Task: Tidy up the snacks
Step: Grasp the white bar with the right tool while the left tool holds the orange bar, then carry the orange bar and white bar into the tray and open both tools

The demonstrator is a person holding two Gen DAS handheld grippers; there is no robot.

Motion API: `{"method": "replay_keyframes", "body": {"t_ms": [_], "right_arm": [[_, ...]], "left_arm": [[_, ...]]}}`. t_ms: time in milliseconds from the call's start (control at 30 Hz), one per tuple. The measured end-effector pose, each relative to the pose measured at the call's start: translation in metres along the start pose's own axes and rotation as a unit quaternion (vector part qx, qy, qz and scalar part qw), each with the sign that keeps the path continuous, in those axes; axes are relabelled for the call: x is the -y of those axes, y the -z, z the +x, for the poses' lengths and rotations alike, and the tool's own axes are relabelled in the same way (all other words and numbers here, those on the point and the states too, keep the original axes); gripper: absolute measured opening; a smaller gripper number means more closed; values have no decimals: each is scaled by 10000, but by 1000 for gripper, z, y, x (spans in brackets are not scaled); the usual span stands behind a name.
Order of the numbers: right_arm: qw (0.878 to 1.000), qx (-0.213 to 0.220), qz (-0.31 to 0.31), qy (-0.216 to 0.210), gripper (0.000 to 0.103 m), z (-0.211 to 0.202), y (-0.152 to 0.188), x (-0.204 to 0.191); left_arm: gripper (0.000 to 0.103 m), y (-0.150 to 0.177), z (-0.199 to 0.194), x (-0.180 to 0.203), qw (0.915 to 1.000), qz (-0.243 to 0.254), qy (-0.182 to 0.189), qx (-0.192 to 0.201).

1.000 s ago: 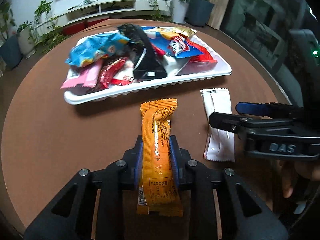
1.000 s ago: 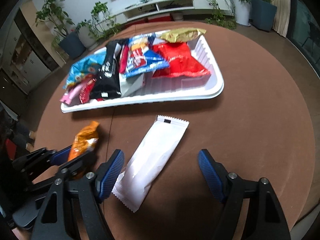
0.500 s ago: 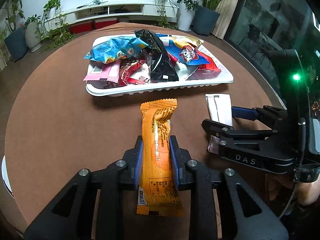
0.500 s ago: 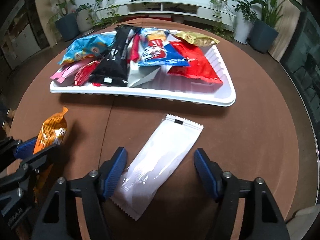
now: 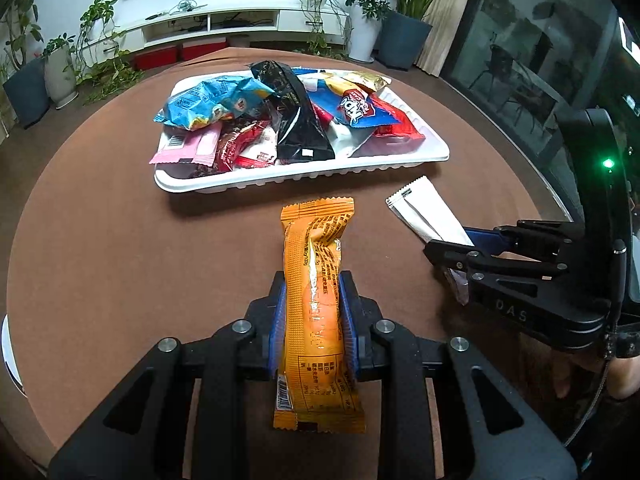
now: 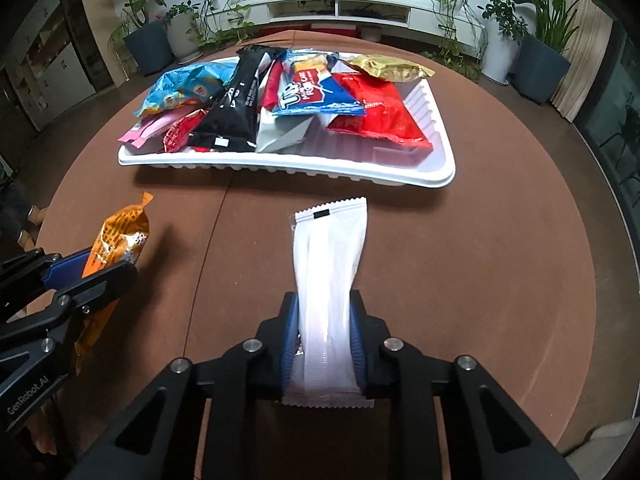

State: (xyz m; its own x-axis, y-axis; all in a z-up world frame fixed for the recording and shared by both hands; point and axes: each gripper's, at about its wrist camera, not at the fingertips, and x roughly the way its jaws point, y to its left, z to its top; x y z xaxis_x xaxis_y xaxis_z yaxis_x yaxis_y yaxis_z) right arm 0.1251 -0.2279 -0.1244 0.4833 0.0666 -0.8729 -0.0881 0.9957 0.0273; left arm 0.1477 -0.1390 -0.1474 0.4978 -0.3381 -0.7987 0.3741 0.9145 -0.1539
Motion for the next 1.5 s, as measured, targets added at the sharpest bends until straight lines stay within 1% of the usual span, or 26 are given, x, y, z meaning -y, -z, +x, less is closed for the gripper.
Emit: {"method": "replay_keyframes", "body": {"t_ms": [100,267,500,633,900,1033,1167,1267,1400,1500], "right_arm": [[9998,29,127,-160,21,-3,5,8],[9990,70,269,-347,20,-9,11,14],[9966,384,392,-608,20,-37,13,18],[9939,529,528,-809,20,-50,14,27],[9907,709,702,-921,20,-69,6,45],[9889,811,871,-886,20,-76,0,66],[9853,978,1095,-877,20,-88,-14,93],[9830,1156,1169,-814,20,-100,-35,109],[9808,1341,1163,-809,20,-110,-66,117],[9791,1426,1133,-910,20,-110,-92,115]], "left_arm": [[23,1,-2,0,10000,0,1,11],[23,3,-3,-1,10000,-19,33,18],[23,2,-15,-3,9998,-97,111,145],[23,-1,-25,-2,9993,-157,226,264],[23,-6,-43,-4,9982,-243,320,437],[23,-13,-56,-14,9973,-344,295,572],[23,-29,-74,-24,9961,-386,214,758],[23,-52,-88,-35,9946,-407,104,953],[23,-83,-97,-46,9927,-436,-15,1126],[23,-104,-96,-50,9919,-430,-69,1191]]}}
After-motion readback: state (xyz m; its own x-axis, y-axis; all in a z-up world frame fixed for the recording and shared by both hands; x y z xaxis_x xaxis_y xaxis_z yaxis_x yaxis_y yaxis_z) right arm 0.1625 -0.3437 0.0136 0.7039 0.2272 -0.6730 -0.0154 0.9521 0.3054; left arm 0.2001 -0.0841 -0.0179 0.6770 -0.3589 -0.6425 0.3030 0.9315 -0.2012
